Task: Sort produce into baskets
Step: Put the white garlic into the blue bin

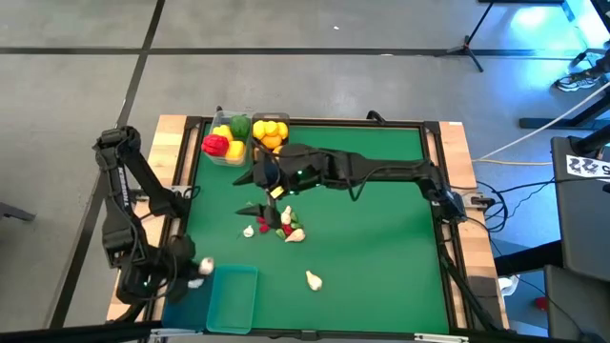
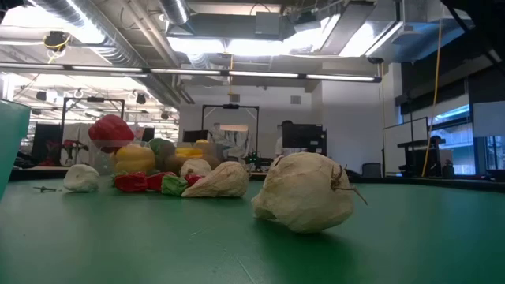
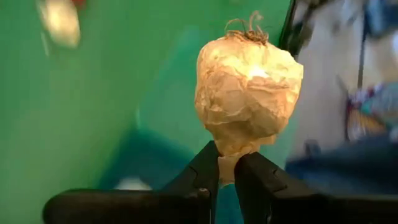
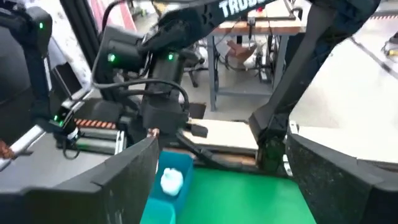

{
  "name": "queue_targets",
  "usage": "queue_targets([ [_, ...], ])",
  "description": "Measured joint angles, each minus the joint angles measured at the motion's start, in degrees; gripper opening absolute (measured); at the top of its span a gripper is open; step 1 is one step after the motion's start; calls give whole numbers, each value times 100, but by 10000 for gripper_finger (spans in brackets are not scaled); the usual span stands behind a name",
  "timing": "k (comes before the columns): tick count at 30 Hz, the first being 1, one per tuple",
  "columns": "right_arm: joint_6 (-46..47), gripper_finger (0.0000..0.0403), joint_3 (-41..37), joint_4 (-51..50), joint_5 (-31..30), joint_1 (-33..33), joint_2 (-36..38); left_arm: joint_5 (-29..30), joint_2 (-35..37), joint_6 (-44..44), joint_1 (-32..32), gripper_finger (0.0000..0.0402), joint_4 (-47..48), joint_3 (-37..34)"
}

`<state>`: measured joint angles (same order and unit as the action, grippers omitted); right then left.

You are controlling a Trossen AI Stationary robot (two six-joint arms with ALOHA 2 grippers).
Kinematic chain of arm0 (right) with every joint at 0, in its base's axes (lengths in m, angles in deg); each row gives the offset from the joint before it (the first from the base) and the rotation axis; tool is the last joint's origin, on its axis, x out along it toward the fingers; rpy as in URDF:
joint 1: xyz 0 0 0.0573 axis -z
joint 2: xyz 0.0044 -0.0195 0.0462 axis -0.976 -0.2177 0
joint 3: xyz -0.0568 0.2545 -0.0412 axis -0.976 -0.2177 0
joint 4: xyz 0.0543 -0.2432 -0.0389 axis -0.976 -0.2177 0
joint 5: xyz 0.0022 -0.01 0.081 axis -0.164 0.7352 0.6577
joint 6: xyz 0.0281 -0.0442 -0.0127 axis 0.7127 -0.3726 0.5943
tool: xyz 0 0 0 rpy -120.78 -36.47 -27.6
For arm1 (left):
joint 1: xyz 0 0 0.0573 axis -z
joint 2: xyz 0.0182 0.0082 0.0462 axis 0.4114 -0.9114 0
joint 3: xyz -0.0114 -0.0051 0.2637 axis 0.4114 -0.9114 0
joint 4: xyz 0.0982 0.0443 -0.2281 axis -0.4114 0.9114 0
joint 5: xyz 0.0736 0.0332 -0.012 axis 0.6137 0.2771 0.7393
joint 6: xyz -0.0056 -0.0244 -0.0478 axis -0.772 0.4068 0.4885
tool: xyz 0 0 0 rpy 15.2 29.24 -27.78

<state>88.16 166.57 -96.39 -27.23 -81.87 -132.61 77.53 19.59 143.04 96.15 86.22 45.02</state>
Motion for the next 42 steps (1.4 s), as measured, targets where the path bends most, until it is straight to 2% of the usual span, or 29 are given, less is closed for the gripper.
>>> queue_targets([
  [2, -13, 344, 0, -163, 2, 0, 50, -580, 0, 255, 50, 40, -2, 0],
  [7, -103, 344, 0, -584, 1, -4, 77, -1565, -2, 646, 105, 47, 56, 0],
  [10, -108, 344, 0, -1104, -2, -4, 42, -2042, -2, 731, 103, 73, 40, 0],
  [13, -143, 344, -9, -1530, -34, -4, -42, -2215, -2, 771, 103, 115, 27, 0],
  [19, -188, 344, 7, -1666, -17, -9, -275, -2223, -4, 776, 59, 208, 34, 0],
  [23, -549, 344, -101, -1541, -124, -9, -486, -2219, -4, 1067, 33, 242, 127, 0],
  [26, -596, 344, -217, -1191, -67, -7, -752, -2036, -6, 1371, -45, 248, 247, 0],
  [35, -602, 344, -245, -326, -123, -79, -1646, -843, -7, 1636, -118, 249, 351, 2],
  [42, -574, 344, -243, 61, -269, -72, -2105, -638, -8, 1638, -251, 249, 396, 2],
])
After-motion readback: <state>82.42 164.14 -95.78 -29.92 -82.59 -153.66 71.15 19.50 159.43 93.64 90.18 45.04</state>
